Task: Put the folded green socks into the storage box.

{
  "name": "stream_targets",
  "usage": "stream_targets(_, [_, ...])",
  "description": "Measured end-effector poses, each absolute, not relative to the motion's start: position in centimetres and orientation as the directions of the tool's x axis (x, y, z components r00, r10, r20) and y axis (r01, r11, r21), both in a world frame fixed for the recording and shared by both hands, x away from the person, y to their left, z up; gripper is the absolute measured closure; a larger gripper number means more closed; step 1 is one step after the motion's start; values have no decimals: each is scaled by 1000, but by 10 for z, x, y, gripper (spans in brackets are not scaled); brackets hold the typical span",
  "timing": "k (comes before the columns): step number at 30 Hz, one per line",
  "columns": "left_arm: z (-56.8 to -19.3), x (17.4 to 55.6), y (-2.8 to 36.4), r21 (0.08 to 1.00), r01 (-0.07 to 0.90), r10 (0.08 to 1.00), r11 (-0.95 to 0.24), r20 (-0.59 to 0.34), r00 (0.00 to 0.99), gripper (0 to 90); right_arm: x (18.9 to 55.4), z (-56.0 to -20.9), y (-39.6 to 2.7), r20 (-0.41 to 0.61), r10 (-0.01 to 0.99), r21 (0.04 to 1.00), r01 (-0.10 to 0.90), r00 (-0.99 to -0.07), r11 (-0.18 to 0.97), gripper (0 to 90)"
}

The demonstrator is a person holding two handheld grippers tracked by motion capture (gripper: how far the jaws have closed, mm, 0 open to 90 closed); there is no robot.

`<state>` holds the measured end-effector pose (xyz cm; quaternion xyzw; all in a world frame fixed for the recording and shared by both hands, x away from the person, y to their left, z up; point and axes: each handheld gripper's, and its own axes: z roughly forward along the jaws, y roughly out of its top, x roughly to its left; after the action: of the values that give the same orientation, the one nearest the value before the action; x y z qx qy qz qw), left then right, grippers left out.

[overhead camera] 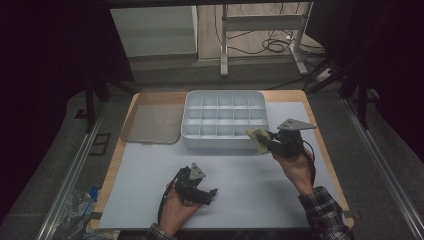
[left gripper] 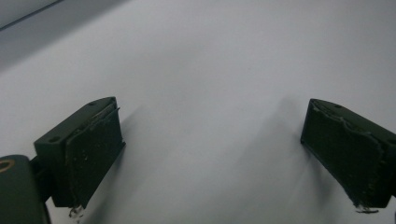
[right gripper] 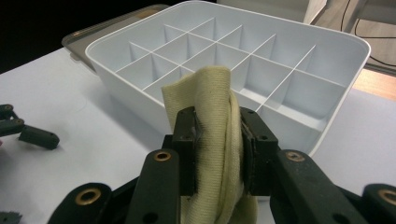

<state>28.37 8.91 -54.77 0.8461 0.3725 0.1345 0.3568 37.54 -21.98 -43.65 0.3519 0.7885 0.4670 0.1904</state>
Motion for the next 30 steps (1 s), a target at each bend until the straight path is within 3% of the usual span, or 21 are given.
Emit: stream_targets(30, [-548,283,89,704,536,728,-465,-41,685,54,434,-438,-210,10,790,879,382,-613,285,708])
